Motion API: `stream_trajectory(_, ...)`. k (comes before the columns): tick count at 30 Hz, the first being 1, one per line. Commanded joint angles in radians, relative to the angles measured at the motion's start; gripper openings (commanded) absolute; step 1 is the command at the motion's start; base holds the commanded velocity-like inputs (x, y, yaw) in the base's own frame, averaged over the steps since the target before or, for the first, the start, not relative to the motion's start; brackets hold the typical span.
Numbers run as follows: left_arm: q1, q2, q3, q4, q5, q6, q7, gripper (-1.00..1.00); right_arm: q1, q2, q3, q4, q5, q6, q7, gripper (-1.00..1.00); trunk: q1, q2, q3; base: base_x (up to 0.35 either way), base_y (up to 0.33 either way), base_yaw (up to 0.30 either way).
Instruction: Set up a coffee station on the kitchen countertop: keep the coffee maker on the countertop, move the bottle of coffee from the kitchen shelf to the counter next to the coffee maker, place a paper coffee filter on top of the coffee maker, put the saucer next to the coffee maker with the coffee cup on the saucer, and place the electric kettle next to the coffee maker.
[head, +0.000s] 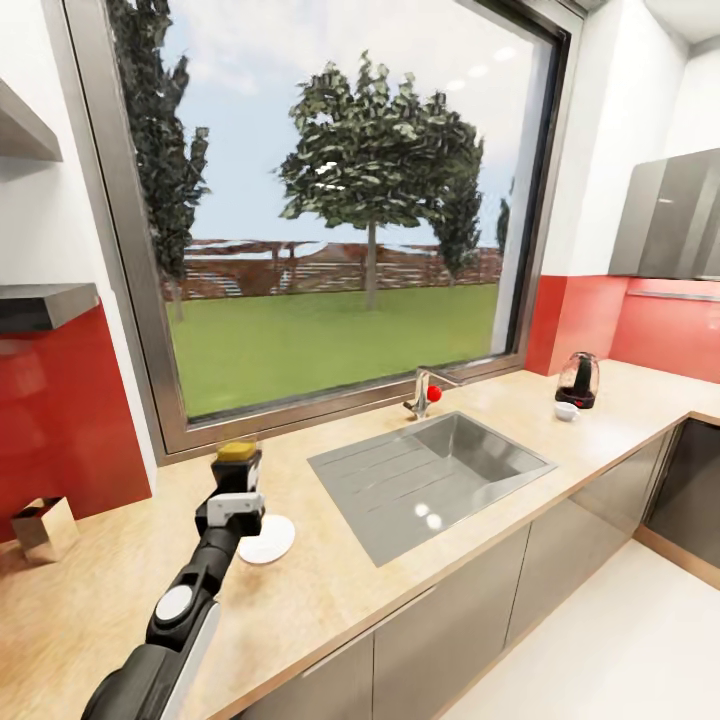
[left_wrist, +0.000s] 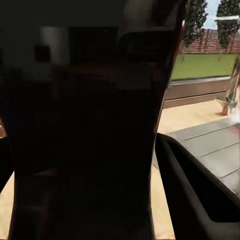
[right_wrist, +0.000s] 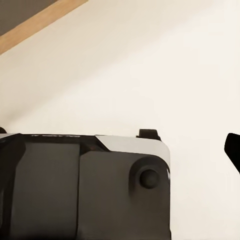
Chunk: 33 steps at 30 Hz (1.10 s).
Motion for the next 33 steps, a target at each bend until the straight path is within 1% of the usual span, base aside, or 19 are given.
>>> stream_trajectory(1,0.013,0.001,-0.002,0.000,0.003,-0.004,0.005,-1.00,0.000,0.000,0.008,0.001,-0.009,-0.002,-0.003,1.00,0.000,-0.001,0.000,0.000,0.000,0.000)
stream_trajectory(6,0.052,0.001,-0.001,0.008,0.000,-0.086,0.007,-1.00,0.000,0.000,0.008,0.001,-0.009,-0.003,-0.003,1.00,0.000,-0.001,0.000,0.000,0.000,0.091)
stream_trajectory(9,0.061,0.000,-0.001,0.009,-0.001,-0.106,0.010,-1.00,0.000,0.000,0.008,0.001,-0.009,-0.003,-0.004,1.00,0.000,-0.001,0.000,0.000,0.000,0.241)
stream_trajectory(17,0.064,-0.001,0.001,0.013,-0.001,-0.113,0.021,-1.00,0.000,0.000,0.008,0.001,-0.009,-0.003,-0.004,1.00,0.000,-0.001,0.000,0.000,0.000,0.271)
stream_trajectory(27,0.065,-0.001,0.026,0.047,-0.001,-0.116,0.022,-1.00,0.000,0.000,0.008,0.001,-0.009,-0.003,-0.004,1.00,0.000,-0.001,0.000,0.000,0.000,0.277)
stream_trajectory(33,0.065,-0.002,0.029,0.060,-0.005,-0.124,0.021,-1.00,0.000,-0.001,0.008,0.001,-0.009,-0.003,-0.004,1.00,0.000,-0.001,0.000,0.000,0.000,0.277)
